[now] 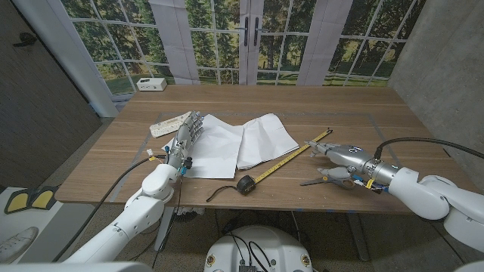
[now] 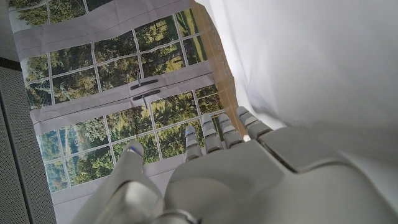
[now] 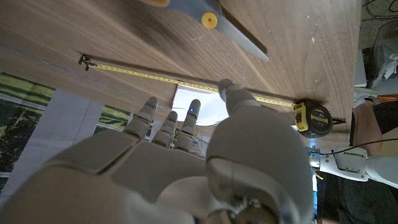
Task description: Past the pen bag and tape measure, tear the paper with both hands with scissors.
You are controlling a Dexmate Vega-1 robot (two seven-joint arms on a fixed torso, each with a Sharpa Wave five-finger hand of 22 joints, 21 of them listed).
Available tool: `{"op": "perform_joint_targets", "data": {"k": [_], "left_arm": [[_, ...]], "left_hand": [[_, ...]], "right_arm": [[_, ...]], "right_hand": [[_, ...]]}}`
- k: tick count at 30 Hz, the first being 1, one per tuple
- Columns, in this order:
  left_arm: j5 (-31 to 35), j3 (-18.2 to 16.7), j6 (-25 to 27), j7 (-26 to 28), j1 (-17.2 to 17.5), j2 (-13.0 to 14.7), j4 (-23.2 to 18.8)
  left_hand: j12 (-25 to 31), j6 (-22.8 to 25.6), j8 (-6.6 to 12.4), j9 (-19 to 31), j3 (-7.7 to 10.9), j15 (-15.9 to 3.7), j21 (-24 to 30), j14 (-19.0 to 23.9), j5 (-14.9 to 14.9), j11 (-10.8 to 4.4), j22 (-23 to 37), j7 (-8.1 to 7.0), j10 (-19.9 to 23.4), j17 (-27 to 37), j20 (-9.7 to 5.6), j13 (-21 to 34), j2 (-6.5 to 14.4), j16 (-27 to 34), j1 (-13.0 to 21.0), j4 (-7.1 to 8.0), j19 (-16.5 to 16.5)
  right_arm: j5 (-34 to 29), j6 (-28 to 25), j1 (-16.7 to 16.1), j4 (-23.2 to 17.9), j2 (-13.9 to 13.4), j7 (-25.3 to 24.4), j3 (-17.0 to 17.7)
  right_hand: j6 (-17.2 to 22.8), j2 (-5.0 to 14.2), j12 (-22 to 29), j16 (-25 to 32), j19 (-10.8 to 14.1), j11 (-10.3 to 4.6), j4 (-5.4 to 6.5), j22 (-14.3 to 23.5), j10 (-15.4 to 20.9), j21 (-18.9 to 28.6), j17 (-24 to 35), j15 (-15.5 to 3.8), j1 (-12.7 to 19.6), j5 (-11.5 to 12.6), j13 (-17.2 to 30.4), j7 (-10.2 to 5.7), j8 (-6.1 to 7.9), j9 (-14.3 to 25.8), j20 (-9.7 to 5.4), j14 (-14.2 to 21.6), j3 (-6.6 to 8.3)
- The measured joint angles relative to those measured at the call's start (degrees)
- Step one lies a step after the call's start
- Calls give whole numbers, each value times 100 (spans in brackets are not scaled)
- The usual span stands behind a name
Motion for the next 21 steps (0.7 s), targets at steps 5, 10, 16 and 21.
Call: {"op": "perform_joint_targets", "data": {"k": [5,10,16,21], "left_arm": [[-4,0,-2,3,3,-2,0],[-5,0,-3,3,13,-8,0],[-10,0,-23,3,31,-8,0],[-15,-4,-39,3,43,-8,0]], "left_hand": [[0,0,0,0,0,0,0,0,0,0,0,1,0,0,0,0,0,0,0,0,0],[0,-1,0,0,0,0,0,0,0,0,0,1,0,0,0,0,24,0,24,0,0],[0,-1,0,0,0,0,0,0,0,0,0,1,0,0,0,0,24,0,24,0,0],[0,-2,0,0,0,0,0,0,0,0,0,1,0,0,0,0,24,0,24,0,0]], "right_arm": [[-48,-46,-9,-15,-1,69,-28],[-104,-151,-9,-23,-7,188,-46],[-176,-300,-34,-93,-81,299,-99],[-216,-417,-81,-140,-118,382,-101]], "right_hand": [[-18,-1,215,0,-55,30,56,0,-301,0,106,11,-1,410,353,45,0,27,11,-116,149],[-9,-114,417,-23,-245,128,102,0,-764,0,216,22,-114,812,773,53,0,28,41,-373,288],[-9,-128,478,-23,-321,142,125,0,-943,0,254,22,-191,920,910,53,0,27,72,-450,310],[-9,-173,501,-23,-423,203,146,1,-1149,-21,297,60,-266,984,1024,53,0,27,92,-552,331]]}}
